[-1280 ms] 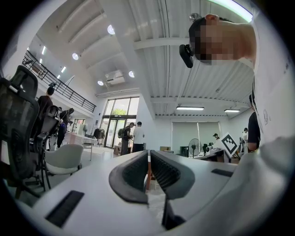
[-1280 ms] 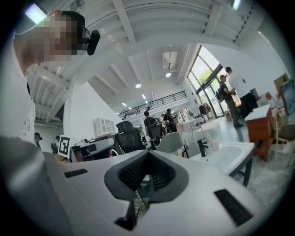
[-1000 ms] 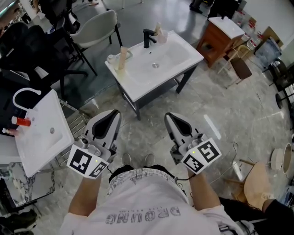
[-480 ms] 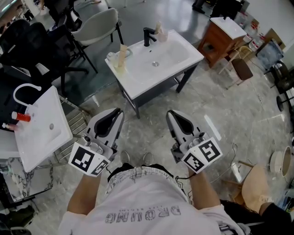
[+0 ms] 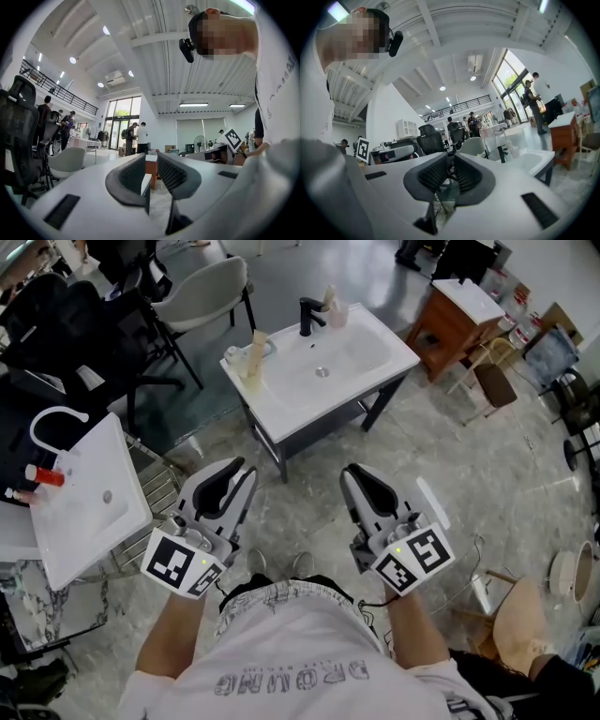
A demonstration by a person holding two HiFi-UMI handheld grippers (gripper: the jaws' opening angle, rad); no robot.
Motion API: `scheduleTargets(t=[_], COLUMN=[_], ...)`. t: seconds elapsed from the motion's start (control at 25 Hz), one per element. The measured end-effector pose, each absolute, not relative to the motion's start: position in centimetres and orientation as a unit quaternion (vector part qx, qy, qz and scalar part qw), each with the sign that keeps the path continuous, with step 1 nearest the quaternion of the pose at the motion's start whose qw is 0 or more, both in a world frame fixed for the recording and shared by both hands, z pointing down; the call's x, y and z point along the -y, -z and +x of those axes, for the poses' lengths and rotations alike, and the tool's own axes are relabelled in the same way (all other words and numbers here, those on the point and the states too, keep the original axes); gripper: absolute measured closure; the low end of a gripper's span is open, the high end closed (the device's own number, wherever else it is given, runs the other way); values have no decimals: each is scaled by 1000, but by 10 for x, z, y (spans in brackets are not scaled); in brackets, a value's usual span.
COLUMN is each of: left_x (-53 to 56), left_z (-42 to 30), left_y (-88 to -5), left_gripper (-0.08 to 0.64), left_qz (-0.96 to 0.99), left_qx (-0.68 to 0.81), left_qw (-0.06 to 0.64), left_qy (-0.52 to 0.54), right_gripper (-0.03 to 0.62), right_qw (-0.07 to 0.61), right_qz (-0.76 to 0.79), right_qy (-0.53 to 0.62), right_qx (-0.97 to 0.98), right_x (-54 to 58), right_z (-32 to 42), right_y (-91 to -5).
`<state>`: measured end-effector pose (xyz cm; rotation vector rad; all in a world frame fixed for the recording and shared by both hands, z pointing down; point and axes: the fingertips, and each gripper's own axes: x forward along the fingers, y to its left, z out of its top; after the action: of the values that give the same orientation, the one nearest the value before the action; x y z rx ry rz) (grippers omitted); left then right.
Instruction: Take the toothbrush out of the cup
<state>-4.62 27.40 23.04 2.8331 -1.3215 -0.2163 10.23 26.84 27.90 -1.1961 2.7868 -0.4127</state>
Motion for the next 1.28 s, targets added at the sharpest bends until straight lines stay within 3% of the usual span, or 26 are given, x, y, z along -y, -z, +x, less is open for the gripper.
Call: scheduleTargets(t=[1.28], left_x=[-279], left_z=[-66], left_y=[-237], left_gripper=[351], left_qz=[903], left_qx=[425], left_qw=[13], left_qy=[59], right_gripper=[422], right_qw=[48], right_qz=[-401], right_qy=[144], right_qx=[-903], right_x=[-275], right_z=[92], right_y=[-278])
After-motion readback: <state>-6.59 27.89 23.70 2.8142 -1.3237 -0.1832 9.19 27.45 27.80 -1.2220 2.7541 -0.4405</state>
